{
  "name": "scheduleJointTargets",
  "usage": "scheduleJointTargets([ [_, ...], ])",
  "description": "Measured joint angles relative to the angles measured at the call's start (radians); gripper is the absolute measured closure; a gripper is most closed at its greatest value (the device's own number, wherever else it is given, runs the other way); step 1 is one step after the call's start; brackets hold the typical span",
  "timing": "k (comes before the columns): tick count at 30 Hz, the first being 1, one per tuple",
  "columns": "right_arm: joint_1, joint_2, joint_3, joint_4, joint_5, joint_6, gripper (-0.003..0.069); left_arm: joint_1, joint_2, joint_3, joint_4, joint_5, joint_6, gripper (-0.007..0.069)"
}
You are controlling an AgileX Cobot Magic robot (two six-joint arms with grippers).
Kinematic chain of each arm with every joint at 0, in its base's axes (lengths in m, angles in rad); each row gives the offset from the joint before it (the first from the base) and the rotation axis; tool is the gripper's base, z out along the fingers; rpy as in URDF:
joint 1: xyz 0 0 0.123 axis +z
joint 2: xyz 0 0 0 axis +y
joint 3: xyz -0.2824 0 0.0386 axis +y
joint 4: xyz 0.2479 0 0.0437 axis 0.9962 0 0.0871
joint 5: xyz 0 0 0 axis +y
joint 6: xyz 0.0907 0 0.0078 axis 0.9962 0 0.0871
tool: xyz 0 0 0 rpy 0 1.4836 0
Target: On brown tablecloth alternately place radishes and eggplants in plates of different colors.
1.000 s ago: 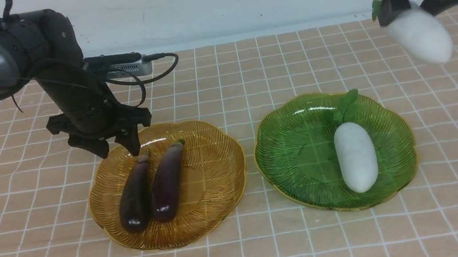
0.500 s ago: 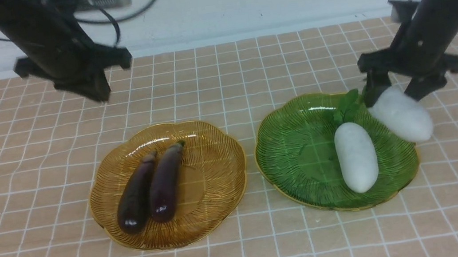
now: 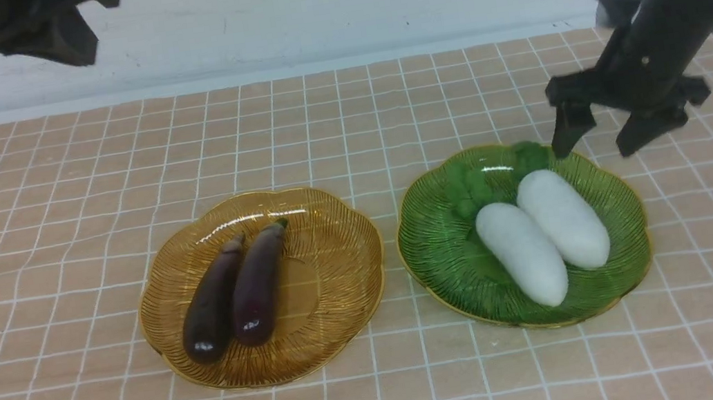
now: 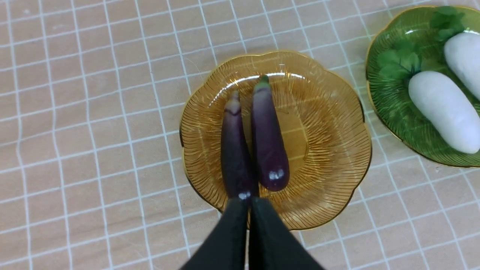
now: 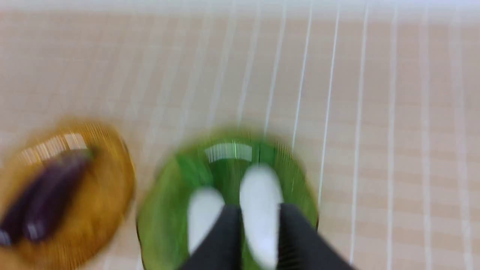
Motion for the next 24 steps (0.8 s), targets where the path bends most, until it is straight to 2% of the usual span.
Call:
scheduleJointTargets([
  [2, 0.000, -0.139, 0.105, -0.007, -0.092, -0.010, 0.0580, 0.000, -0.060, 0.060, 0.000, -0.035, 0.002, 0.0628],
  [6, 0.000, -0.401, 0.326, -0.034, -0.347, -0.013, 0.0655, 0.000, -0.183, 0.187, 0.000, -0.098, 0.005, 0.0628],
  [10, 0.000, -0.771, 0.665, -0.060, -0.740, -0.013, 0.0671, 0.000, -0.285, 0.323, 0.000, -0.160, 0.006, 0.0628],
  [14, 0.000, -1.000, 0.893, -0.062, -0.939, -0.012, 0.0673, 0.000, -0.400, 0.498, 0.000, -0.280, 0.006, 0.0628],
  [19, 0.000, -1.241, 1.089, -0.062, -1.010, -0.011, 0.0674, 0.000, -0.482, 0.636, -0.001, -0.396, 0.007, 0.0628],
  [24, 0.000, -1.280, 1.136, -0.063, -1.029, -0.011, 0.0674, 0.000, -0.534, 0.713, -0.004, -0.441, 0.008, 0.0628],
])
